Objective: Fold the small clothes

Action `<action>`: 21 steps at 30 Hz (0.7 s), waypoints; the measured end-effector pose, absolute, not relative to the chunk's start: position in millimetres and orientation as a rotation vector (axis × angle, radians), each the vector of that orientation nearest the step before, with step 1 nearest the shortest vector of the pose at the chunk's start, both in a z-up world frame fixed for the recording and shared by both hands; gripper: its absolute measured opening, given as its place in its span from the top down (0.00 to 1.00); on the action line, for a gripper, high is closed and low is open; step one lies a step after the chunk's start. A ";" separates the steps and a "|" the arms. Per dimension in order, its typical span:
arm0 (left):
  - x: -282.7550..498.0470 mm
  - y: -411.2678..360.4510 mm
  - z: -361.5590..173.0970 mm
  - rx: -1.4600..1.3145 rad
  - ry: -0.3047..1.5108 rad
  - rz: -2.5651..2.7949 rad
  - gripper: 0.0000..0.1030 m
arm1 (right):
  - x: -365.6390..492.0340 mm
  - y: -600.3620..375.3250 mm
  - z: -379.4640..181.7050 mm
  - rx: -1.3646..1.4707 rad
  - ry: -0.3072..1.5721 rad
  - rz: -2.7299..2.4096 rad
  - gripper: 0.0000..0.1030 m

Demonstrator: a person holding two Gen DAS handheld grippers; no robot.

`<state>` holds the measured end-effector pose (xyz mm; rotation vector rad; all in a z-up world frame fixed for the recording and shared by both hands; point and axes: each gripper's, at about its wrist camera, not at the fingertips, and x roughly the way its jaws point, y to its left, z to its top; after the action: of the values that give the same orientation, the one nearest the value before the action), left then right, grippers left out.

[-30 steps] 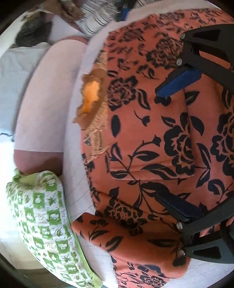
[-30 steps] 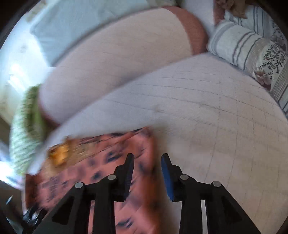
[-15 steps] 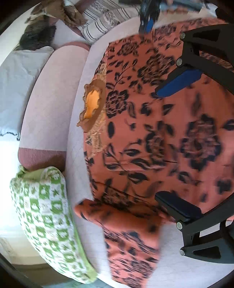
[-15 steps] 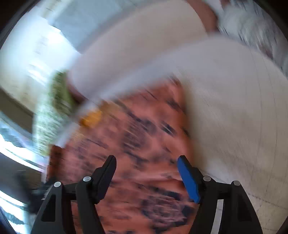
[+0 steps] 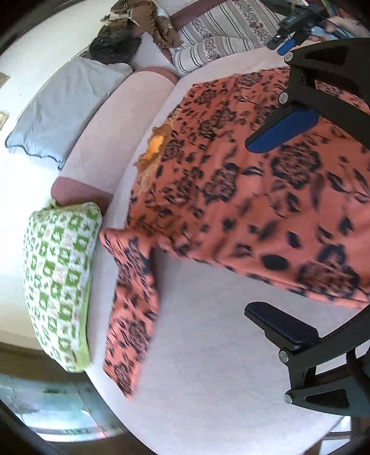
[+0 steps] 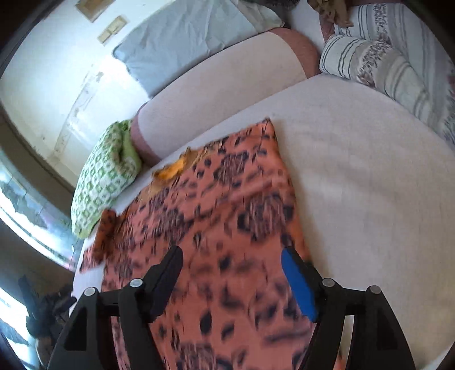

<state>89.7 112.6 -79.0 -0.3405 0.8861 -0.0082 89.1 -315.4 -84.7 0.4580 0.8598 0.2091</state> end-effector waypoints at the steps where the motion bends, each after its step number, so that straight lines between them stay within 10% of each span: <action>1: 82.6 113.0 -80.7 -0.337 0.891 -0.002 0.00 | 83.0 -311.5 -85.7 0.432 0.858 0.215 0.27; 21: 55.1 110.1 -75.6 -0.358 0.878 0.031 0.00 | 65.2 -305.9 -104.0 0.390 0.836 0.220 0.27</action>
<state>55.1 110.1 -75.6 -0.3583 0.8779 0.0305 65.2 -305.9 -104.0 0.3898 0.8357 0.2197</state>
